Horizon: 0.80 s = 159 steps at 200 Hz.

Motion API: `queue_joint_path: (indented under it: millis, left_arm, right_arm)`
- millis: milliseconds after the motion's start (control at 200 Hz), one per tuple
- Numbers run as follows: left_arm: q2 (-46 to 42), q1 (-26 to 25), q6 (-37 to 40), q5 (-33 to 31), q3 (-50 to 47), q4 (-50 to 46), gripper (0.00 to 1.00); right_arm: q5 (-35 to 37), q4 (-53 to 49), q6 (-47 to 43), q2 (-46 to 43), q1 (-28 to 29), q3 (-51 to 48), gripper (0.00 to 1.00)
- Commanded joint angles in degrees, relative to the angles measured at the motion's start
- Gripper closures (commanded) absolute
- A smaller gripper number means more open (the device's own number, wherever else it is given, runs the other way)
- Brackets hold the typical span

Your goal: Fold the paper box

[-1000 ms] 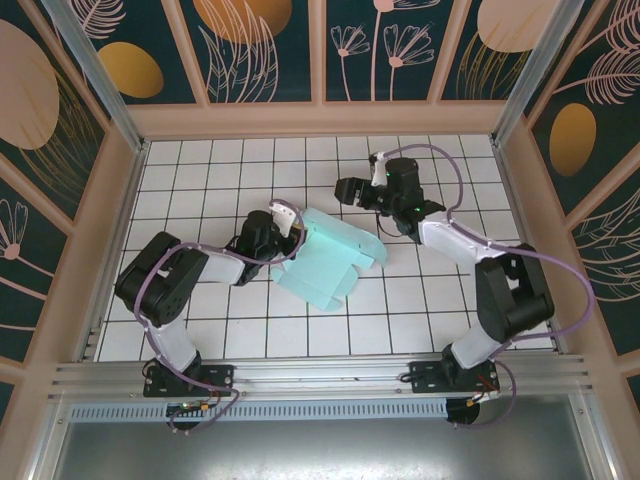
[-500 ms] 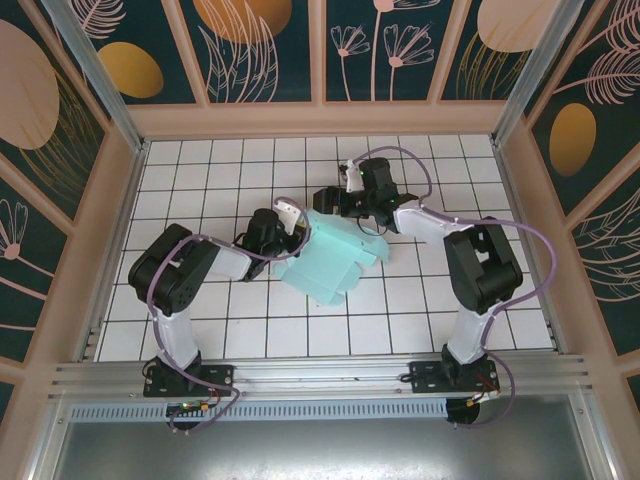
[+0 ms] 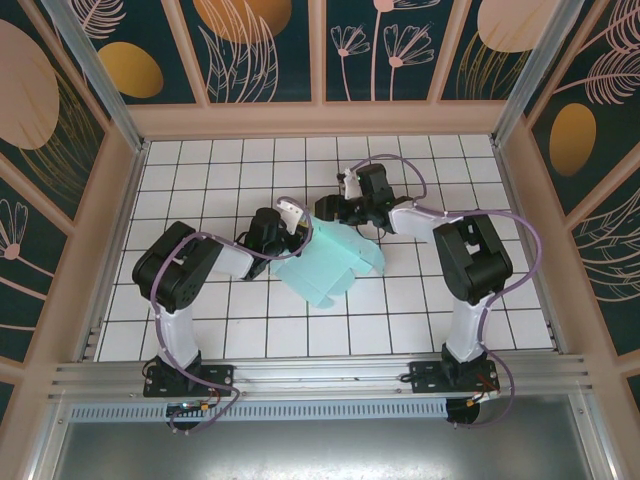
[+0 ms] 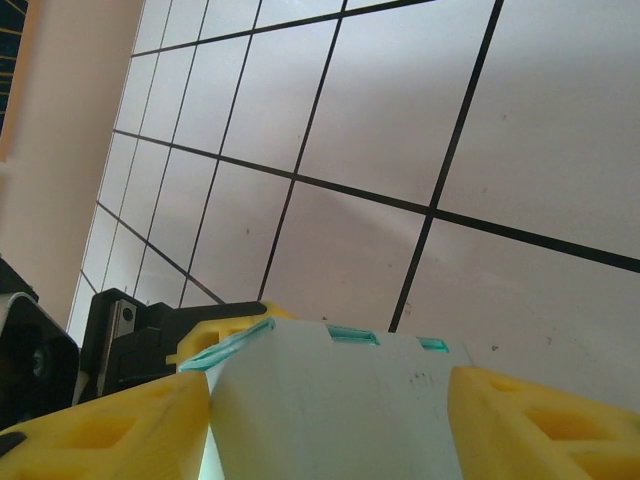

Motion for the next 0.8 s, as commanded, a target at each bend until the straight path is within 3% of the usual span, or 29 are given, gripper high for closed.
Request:
queue_joint_path:
  millis: [0, 791]
  left_arm:
    - [1.2, -0.2, 0.2, 0.4, 0.8, -0.3, 0.82]
    - [-0.2, -0.3, -0.4, -0.2, -1.0, 2.4, 0.68]
  right_arm:
    - [0.7, -1.5, -0.6, 1.7, -0.4, -0.4, 0.39]
    - [3.6, -4.2, -2.4, 1.2, -0.6, -1.1, 0.43]
